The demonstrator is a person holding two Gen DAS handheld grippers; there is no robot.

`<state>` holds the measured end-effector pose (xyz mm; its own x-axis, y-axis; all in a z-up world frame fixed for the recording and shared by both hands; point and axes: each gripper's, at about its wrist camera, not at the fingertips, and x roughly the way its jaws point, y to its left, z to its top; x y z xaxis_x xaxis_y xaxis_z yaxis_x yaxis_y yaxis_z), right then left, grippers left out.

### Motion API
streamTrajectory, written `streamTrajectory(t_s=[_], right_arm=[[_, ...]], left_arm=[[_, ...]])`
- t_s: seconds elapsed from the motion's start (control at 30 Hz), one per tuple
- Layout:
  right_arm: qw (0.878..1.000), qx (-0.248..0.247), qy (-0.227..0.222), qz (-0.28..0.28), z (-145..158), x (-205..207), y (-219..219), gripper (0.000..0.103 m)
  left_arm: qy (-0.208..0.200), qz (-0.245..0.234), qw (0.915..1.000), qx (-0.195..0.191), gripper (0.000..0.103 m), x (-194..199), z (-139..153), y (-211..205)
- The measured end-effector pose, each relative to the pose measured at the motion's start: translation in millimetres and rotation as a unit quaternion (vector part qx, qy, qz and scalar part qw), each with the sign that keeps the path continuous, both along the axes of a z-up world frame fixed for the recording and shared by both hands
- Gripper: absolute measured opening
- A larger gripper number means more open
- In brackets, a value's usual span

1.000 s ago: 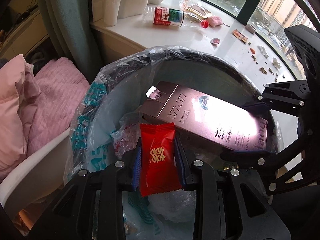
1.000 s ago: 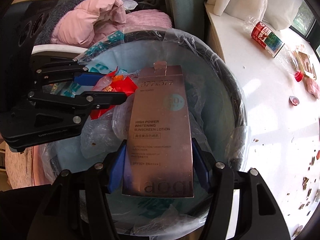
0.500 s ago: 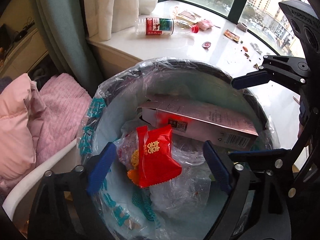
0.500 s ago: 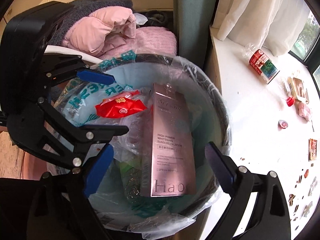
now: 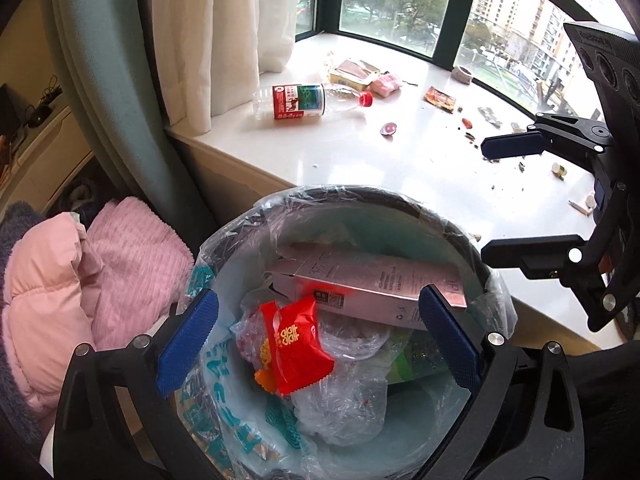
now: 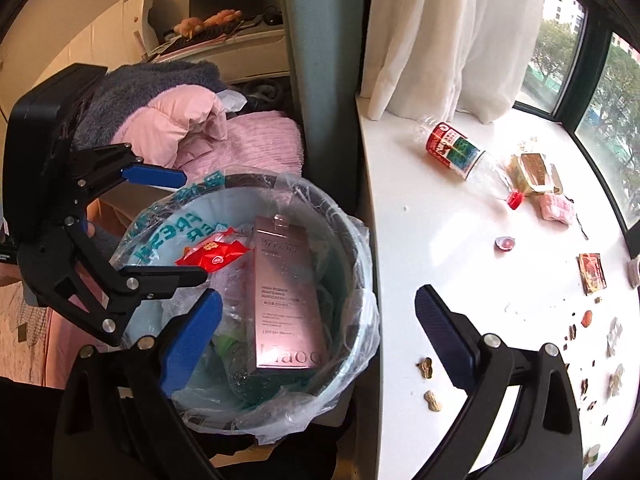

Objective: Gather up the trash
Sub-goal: 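Move both tools back over the window sill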

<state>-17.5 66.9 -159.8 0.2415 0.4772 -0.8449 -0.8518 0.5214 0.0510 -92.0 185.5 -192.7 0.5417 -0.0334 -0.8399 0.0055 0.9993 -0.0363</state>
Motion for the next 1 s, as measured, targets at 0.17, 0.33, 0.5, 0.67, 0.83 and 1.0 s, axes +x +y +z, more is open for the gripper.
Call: streamTrajectory(t_s=[0.17,0.33,0.5,0.67,0.83,1.0], right_arm=[[0.999,0.007,-0.010,-0.030,13.4,8.0,-23.5,0.094],[0.998,0.014,-0.013,-0.067,22.8,17.5,-50.9,0.094],[0.994,0.025,-0.016,-0.109,30.4,28.0,-79.0,0.094],[0.989,0.031,-0.022,-0.146,36.0,36.5,-106.7,0.094],[0.982,0.032,-0.026,-0.182,38.7,48.8,-139.6,0.094],[0.973,0.033,-0.027,-0.226,38.4,64.7,-174.9,0.094]], left_arm=[[-0.004,-0.026,0.9997,0.002,0.097,9.1,9.5,-13.7],[-0.012,-0.055,0.9984,0.006,0.097,21.8,22.2,-32.9],[-0.025,-0.090,0.9956,0.006,0.097,37.7,35.1,-56.2],[-0.034,-0.127,0.9913,0.005,0.097,59.9,43.5,-84.8],[-0.041,-0.162,0.9860,0.004,0.097,83.9,48.4,-115.1],[-0.045,-0.192,0.9803,0.001,0.097,112.7,50.0,-145.8]])
